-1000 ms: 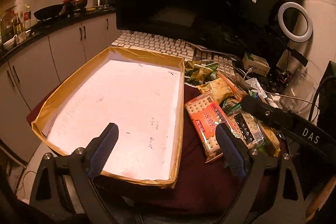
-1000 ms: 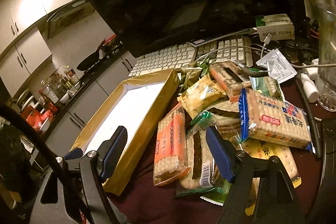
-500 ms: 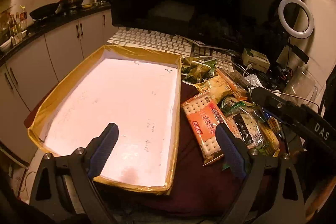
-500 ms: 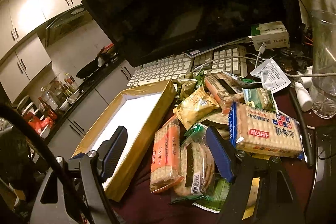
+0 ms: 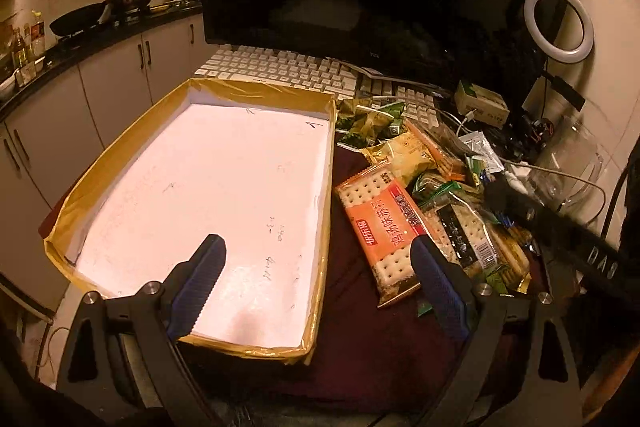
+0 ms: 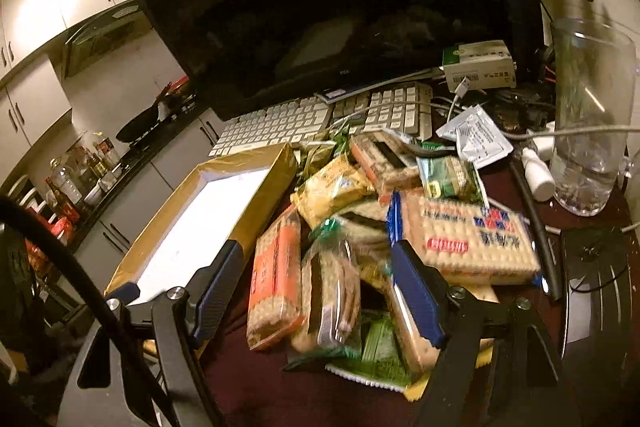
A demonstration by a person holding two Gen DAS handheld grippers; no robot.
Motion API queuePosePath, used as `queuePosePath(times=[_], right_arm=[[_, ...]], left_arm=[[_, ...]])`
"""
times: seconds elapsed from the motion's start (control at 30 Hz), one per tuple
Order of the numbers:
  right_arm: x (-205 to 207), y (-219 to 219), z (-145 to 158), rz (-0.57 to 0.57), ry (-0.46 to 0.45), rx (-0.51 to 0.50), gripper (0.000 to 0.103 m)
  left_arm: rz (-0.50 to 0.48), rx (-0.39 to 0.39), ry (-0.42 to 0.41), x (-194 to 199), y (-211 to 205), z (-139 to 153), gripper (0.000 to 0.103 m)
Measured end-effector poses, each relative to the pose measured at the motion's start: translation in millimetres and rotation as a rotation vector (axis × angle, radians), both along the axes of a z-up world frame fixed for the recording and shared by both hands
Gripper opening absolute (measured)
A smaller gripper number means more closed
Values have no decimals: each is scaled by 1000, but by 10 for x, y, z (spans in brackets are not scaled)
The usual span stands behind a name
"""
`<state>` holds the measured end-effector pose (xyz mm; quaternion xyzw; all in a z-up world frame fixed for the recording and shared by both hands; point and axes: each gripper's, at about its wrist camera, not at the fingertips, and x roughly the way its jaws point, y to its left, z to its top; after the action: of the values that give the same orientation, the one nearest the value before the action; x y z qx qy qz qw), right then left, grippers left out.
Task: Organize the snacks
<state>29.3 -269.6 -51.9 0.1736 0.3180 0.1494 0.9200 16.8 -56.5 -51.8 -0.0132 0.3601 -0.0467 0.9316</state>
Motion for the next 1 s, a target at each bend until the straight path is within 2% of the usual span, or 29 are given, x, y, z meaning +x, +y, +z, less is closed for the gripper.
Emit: queuePosePath(times=[0.03, 0.1, 0.2, 0.33, 0.4, 0.57, 0.67, 0.73, 0.8, 0.87, 0.93, 1.0], right_arm=[[10, 25, -17, 8, 3, 1, 70], [24, 101, -21, 21, -6, -12, 56], [97, 211, -95, 23, 36, -66, 54], [193, 131, -309, -23, 136, 13, 49], [225, 157, -378, -10, 166, 16, 28], [146, 103, -301, 2, 95, 106, 17], [112, 26, -281, -22, 66, 141, 16], [105, -17, -277, -36, 57, 165, 15], [54, -53, -268, -49, 37, 193, 15], [18, -105, -269, -63, 20, 227, 15], [-7, -162, -293, -71, 13, 275, 15], [-31, -229, -292, -82, -14, 312, 14]], left_arm=[[4, -6, -3, -15, 9, -3, 93], [5, -14, -9, -48, 15, -5, 93], [12, 0, -23, -48, 16, 15, 93], [9, -19, -21, -33, 21, 29, 93], [-23, -18, -15, 5, -34, 50, 93], [-118, -22, 104, 328, -270, -62, 93], [-175, -29, 187, 510, -431, -168, 93], [-172, -42, 190, 609, -480, -163, 93], [-198, -58, 231, 720, -545, -188, 93], [-177, -90, 247, 745, -544, -180, 91], [-190, -24, 222, 696, -612, -174, 91], [-206, 34, 245, 674, -652, -243, 89]])
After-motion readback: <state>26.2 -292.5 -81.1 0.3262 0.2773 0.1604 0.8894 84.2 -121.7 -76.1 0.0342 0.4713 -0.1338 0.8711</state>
